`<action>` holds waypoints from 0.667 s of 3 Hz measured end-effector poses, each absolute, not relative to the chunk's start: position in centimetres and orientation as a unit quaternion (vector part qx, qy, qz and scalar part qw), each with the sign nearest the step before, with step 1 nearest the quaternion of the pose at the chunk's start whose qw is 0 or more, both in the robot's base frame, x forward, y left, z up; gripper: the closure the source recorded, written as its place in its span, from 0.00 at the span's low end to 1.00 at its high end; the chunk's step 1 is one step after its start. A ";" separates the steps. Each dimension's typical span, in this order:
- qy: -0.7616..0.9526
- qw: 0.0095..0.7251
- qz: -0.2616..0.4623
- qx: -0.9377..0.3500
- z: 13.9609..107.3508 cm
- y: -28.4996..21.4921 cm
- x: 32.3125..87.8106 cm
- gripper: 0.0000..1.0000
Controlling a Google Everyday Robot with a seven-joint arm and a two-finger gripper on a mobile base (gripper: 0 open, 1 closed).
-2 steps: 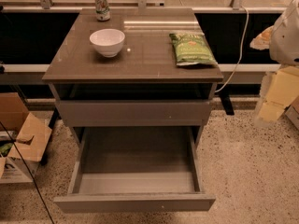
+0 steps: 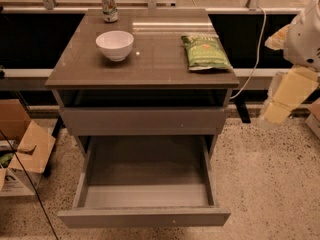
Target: Place green jalapeno chip bag into middle drawer
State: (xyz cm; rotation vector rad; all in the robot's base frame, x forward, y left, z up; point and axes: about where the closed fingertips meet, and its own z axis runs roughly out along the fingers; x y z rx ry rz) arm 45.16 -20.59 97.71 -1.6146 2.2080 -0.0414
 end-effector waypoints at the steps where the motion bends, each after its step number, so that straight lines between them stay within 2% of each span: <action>1: 0.793 0.250 0.009 -0.556 97.4 -19.1 48.4 0.00; 2: 0.792 0.283 0.023 -0.541 96.6 -18.4 52.1 0.00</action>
Offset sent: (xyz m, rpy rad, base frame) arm 0.1167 0.0283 -0.0207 0.2512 -0.1319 -0.0692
